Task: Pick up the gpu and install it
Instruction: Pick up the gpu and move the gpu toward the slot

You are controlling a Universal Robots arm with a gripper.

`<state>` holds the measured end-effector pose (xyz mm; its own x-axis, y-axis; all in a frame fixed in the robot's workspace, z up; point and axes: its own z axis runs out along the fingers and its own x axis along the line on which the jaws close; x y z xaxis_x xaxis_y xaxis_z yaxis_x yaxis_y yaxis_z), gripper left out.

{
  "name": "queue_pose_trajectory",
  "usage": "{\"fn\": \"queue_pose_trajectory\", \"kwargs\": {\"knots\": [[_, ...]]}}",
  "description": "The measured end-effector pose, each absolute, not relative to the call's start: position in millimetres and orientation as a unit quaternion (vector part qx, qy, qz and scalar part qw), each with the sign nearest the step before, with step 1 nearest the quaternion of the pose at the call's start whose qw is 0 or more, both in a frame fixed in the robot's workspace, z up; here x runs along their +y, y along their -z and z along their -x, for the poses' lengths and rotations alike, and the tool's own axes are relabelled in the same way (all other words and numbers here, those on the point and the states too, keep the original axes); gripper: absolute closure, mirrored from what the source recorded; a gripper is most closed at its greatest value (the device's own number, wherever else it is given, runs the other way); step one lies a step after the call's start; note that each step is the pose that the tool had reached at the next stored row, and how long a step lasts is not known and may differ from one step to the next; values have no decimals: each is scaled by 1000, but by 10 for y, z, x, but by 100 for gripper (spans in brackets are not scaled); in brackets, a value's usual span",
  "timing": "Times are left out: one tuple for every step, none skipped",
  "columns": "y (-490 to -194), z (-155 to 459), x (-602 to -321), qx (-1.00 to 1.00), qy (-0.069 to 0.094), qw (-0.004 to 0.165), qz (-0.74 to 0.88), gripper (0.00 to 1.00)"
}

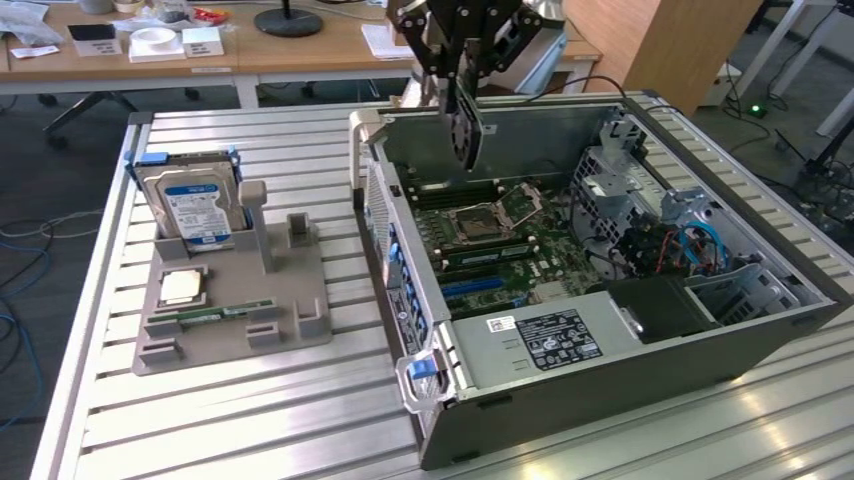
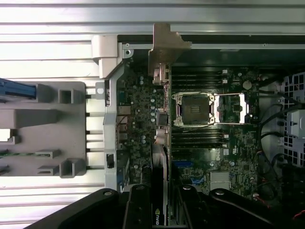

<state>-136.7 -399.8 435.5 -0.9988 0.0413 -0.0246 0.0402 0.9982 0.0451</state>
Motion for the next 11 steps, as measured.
{"fn": "queue_pose_trajectory", "kwargs": {"knots": [[-4356,1341,-3998,999,-22,13,-20,74],[-4356,1316,-3998,999,-22,13,-20,74],[-4356,1291,-3998,999,-22,13,-20,74],[-4356,1266,-3998,999,-22,13,-20,74],[-4356,1241,-3998,999,-22,13,-20,74],[-4355,1216,-3998,999,-22,13,-20,74],[-4356,1189,-3998,999,-22,13,-20,74],[-4356,1164,-3998,999,-22,13,-20,74],[-4356,1139,-3998,999,-22,13,-20,74],[-4356,1114,-3998,999,-22,13,-20,74],[-4356,1089,-3998,999,-22,13,-20,74]]}}
